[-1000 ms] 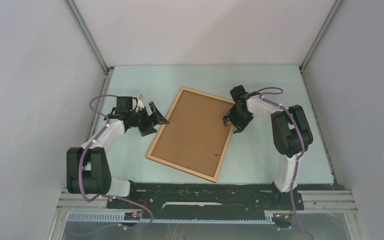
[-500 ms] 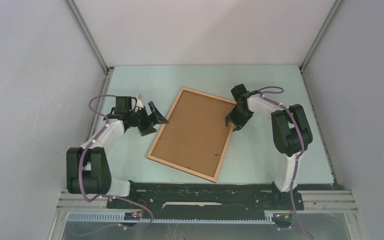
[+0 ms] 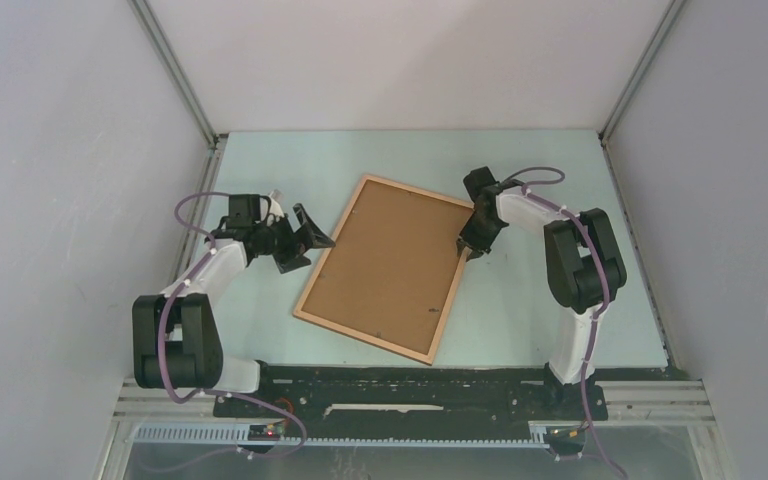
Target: Put the photo into the frame
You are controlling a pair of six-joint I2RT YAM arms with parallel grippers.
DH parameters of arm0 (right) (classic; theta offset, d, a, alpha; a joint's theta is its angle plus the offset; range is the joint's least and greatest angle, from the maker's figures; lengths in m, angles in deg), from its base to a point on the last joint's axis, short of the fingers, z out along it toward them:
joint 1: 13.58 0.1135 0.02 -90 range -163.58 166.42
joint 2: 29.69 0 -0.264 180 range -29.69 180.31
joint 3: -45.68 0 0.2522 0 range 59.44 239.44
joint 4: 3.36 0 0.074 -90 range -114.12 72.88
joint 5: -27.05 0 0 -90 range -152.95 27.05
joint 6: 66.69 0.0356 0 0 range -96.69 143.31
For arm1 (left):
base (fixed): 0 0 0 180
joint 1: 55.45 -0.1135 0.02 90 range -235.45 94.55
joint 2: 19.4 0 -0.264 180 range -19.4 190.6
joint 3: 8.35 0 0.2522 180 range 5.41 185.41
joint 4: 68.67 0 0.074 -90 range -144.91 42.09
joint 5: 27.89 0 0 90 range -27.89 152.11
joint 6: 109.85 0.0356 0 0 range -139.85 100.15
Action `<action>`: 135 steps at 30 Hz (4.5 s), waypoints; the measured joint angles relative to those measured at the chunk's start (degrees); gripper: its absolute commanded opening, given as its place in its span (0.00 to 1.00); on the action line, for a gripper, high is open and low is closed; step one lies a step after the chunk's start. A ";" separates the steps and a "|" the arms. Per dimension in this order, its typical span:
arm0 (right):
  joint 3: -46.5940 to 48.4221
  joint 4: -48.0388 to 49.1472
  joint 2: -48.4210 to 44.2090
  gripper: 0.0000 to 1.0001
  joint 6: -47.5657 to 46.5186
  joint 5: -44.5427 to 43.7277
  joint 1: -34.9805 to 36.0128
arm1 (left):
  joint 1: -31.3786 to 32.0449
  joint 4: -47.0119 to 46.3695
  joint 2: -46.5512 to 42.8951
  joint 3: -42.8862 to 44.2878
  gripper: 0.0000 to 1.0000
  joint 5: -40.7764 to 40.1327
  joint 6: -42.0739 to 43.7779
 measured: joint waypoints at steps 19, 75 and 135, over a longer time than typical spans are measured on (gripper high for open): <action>-3.43 6.47 -2.29 0.60 -15.47 2.08 -1.18 | -4.35 -0.72 -2.95 -0.76 1.00 -2.43 0.09; -21.35 9.84 -14.99 0.67 5.42 5.70 10.45 | -6.67 -13.73 9.42 -12.22 0.96 11.10 -9.94; -15.56 8.61 -12.63 0.30 -32.83 1.53 12.66 | -8.26 -16.15 9.40 -13.51 0.96 12.48 -11.98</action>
